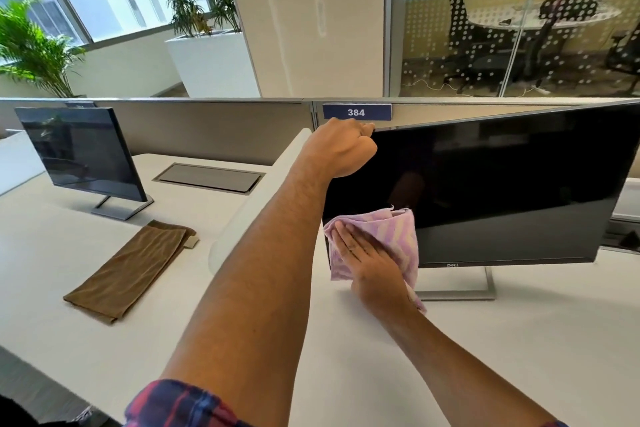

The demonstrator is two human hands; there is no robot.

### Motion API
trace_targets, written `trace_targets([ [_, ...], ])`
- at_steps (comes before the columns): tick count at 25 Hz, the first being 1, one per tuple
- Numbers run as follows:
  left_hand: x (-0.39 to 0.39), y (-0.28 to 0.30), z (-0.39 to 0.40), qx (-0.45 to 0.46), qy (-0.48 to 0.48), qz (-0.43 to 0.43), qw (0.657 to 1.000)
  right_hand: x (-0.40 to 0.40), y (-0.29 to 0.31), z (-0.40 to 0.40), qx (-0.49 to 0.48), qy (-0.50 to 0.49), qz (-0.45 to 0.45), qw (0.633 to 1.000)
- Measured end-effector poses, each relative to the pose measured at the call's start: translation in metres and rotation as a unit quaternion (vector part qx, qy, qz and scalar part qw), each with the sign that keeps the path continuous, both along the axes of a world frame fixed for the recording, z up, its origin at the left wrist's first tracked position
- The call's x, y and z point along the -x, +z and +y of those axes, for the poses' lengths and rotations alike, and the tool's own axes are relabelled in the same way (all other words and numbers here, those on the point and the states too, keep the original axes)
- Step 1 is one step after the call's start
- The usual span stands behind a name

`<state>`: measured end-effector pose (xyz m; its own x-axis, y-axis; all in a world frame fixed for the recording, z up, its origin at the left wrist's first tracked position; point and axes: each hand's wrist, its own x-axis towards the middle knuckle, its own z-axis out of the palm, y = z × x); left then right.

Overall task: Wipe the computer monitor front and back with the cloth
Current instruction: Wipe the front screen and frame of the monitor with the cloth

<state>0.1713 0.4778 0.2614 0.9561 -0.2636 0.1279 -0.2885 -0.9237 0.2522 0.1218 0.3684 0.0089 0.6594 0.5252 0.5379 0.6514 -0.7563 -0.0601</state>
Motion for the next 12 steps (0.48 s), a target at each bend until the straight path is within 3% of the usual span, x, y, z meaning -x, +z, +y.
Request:
trace_targets([
  [4, 0.003, 0.002, 0.0, -0.003, 0.003, -0.01, 1.0, 0.009, -0.019, -0.023, 0.021, 0.076, 0.046, 0.996],
  [8, 0.003, 0.002, -0.002, -0.005, -0.002, 0.003, 1.0, 0.006, -0.013, -0.028, -0.034, 0.0, 0.098, 0.995],
  [11, 0.004, 0.002, -0.002, -0.016, 0.0, -0.019, 1.0, 0.008, -0.019, -0.035, 0.024, 0.088, 0.061, 0.994],
  [12, 0.004, 0.002, -0.003, -0.018, 0.003, -0.027, 0.999, 0.006, -0.017, -0.043, -0.001, 0.081, 0.077, 0.994],
])
